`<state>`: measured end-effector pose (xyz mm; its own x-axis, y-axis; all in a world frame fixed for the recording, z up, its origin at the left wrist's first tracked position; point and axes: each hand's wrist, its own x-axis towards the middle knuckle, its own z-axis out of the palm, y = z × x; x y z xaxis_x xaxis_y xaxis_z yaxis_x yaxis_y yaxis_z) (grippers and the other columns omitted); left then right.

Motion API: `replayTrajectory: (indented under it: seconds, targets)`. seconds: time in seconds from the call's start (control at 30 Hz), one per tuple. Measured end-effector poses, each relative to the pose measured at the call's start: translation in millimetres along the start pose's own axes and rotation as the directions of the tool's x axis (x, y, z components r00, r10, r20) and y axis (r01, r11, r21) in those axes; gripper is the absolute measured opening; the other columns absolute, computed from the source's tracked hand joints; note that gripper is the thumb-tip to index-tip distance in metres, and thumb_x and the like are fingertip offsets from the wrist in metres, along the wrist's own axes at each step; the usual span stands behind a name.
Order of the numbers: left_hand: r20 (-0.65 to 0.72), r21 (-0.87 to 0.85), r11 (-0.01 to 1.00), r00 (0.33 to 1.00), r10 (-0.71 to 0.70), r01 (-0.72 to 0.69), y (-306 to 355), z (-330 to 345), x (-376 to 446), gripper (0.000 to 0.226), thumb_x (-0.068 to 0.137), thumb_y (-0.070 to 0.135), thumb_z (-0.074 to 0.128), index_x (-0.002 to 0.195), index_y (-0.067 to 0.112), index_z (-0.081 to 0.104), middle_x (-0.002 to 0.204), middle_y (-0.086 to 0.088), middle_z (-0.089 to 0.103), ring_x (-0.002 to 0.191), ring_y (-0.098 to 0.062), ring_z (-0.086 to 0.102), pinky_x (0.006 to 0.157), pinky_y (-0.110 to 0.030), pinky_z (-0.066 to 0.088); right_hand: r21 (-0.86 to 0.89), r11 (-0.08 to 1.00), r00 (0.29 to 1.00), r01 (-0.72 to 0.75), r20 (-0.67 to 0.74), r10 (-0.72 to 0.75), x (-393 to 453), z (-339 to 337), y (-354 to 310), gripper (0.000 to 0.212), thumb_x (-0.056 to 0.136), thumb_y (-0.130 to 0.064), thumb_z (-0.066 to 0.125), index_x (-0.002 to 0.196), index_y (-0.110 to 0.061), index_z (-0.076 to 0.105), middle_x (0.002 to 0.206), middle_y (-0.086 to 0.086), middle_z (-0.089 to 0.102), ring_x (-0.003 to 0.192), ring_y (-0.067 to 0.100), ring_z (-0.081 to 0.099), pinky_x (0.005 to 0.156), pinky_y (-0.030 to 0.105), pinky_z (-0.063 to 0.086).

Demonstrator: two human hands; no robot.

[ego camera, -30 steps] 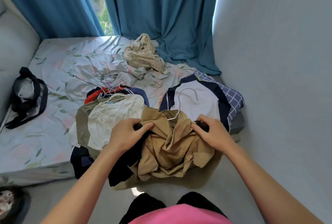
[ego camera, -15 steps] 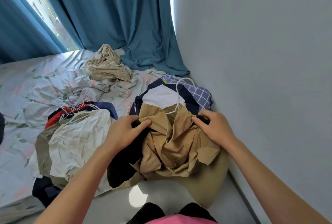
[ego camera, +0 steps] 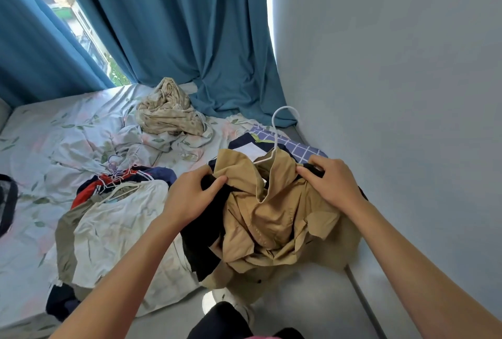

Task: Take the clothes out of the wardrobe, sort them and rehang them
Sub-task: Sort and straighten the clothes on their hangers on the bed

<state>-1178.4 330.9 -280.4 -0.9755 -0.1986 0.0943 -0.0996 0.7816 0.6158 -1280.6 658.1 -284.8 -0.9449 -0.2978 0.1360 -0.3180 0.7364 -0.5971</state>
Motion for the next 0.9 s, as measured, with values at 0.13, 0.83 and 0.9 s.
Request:
replayTrajectory:
  seconds: [0.13,0.83,0.9]
  targets:
    - [0.033,-0.025,0.999,0.999,0.025,-0.024,-22.1,10.2,48.3,0.043,0.097,0.059,0.063,0.074,0.025,0.05,0.066,0.006,0.06,0.068,-0.013,0.06,0.065,-0.043,0.052,-0.023,1.0,1.0,-0.019,0.006,0.019,39.6,8.5,4.2,0.039,0.095,-0.058,0.065,0.071,-0.029,0.054,0.062,-0.006,0.059,0.061,0.011,0.057,0.058,0.035,0.044]
    - [0.085,-0.029,0.999,0.995,-0.043,0.045,-157.0,94.6,260.6,0.027,0.097,0.055,0.05,0.088,0.029,0.047,0.085,0.009,0.053,0.085,-0.017,0.052,0.075,-0.045,0.049,-0.121,0.992,0.987,0.035,0.16,-0.015,282.4,140.6,65.7,0.045,0.098,-0.065,0.053,0.077,-0.026,0.061,0.063,-0.008,0.06,0.058,0.008,0.057,0.055,0.037,0.05]
    - [0.101,0.005,0.996,0.991,-0.087,0.087,-172.5,119.3,278.6,0.026,0.096,0.053,0.048,0.092,0.028,0.047,0.088,0.008,0.053,0.086,-0.019,0.052,0.076,-0.045,0.047,-0.118,0.992,0.978,0.041,0.208,-0.015,309.6,167.2,90.1,0.048,0.098,-0.069,0.049,0.078,-0.026,0.06,0.064,-0.008,0.06,0.06,0.009,0.058,0.057,0.038,0.052]
